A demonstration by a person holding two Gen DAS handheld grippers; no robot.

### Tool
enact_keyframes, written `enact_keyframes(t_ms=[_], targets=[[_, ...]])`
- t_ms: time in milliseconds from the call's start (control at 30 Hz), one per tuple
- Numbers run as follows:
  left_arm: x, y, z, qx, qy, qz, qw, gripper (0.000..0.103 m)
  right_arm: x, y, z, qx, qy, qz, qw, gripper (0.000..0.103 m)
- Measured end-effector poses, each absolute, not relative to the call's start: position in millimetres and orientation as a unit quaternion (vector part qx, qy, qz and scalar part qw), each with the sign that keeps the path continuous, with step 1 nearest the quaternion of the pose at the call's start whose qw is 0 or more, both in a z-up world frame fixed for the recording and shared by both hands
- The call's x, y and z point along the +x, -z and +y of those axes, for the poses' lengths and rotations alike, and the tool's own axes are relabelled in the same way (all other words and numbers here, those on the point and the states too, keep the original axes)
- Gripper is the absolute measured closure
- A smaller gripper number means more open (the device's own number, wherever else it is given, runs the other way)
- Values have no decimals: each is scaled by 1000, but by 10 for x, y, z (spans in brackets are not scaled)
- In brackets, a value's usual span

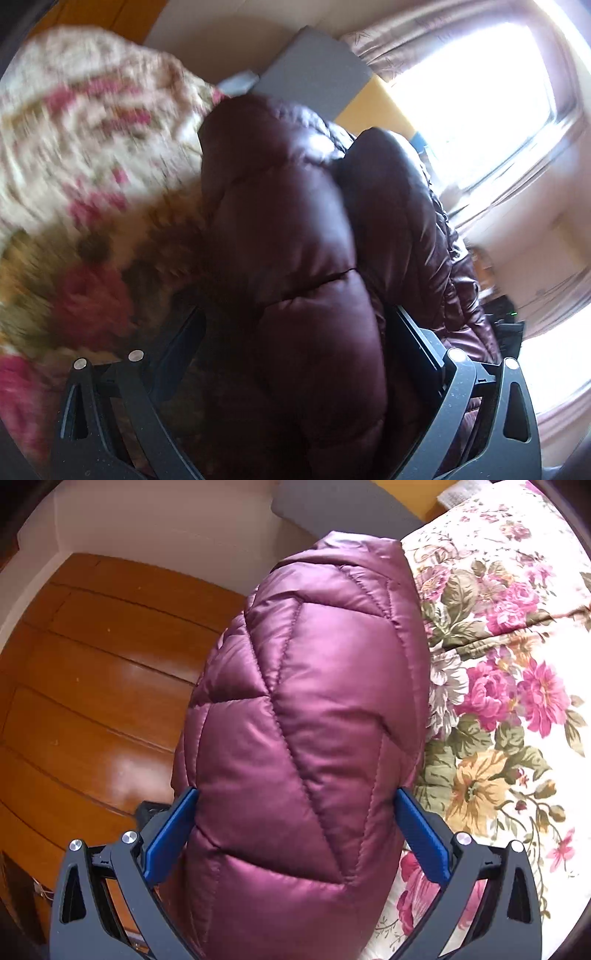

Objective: Fold large clothes
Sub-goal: 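Grasp the folded jacket with both grippers and lift it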

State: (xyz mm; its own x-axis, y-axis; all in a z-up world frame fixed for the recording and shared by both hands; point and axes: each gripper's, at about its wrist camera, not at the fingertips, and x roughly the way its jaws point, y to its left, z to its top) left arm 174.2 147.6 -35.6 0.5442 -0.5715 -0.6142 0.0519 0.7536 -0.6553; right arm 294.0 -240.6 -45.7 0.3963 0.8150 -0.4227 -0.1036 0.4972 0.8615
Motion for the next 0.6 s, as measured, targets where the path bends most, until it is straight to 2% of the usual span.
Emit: enact_keyframes(t_ms=[100, 167, 300, 400, 600], targets=[[1715, 338, 1383, -315, 210, 423, 823, 9, 2900, 255, -2360, 361, -304, 447, 760, 21], [1727, 295, 1277, -317, 222, 421, 821, 9, 2789, 133, -2419, 349, -300, 437, 773, 24], [1838, 226, 848, -321, 265, 425, 804, 9, 2511, -147, -2821, 338, -270, 403, 807, 25], [2012, 147, 250, -305, 313, 434, 788, 9, 2239, -327, -3332, 338, -224, 374, 834, 25], [2301, 28, -1344, -195, 387, 471, 768, 10, 1566, -301, -4466, 350, -82, 344, 867, 26]])
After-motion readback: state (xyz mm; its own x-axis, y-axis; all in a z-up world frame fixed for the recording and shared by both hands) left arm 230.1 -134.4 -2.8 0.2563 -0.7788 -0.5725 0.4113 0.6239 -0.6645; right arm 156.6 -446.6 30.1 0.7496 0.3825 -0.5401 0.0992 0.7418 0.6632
